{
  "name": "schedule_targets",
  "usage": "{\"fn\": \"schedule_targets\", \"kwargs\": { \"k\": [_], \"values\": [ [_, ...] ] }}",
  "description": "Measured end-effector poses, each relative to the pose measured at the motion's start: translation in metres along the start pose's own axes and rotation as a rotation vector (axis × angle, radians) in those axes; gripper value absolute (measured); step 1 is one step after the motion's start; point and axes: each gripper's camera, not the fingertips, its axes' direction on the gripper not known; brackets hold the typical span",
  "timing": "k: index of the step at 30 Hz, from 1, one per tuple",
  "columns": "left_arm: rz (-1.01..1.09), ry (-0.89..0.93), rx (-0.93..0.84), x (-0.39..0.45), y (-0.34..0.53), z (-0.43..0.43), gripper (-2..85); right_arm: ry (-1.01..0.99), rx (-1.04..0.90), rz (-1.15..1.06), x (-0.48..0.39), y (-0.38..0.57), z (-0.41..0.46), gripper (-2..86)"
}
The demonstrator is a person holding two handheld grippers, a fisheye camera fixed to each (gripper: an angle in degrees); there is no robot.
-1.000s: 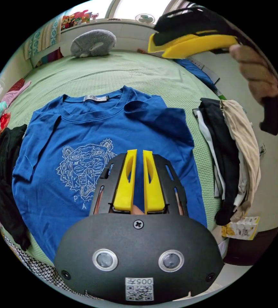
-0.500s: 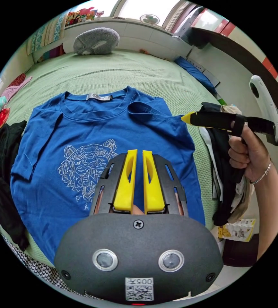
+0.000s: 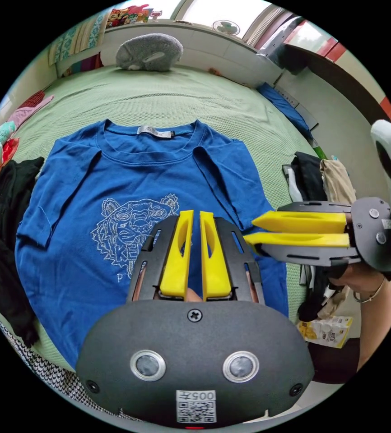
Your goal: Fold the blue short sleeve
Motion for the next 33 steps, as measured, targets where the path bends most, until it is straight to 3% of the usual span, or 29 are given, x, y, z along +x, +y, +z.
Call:
{"fn": "schedule_targets", "kwargs": {
  "k": [7,11,17,22,33],
  "values": [
    [0.004,0.006,-0.01,-0.002,-0.003,0.001,4.5,-0.042,0.229,0.152,0.019,-0.013,-0.024,4.5],
    [0.009,0.001,-0.014,-0.005,-0.003,0.0,4.4,0.15,0.329,0.27,0.013,-0.041,-0.007,0.2],
    [-0.037,0.021,-0.014,-0.019,-0.005,-0.004,3.9,0.198,0.167,0.325,-0.021,-0.082,0.062,-1.0],
    [-0.056,0.027,-0.022,-0.026,-0.003,-0.007,2.7,0.305,0.239,0.335,-0.045,-0.083,0.081,-1.0],
    [-0.038,-0.025,-0.027,-0.023,0.007,-0.015,2.2,0.164,0.269,0.287,-0.051,-0.064,0.098,-1.0]
  ]
}}
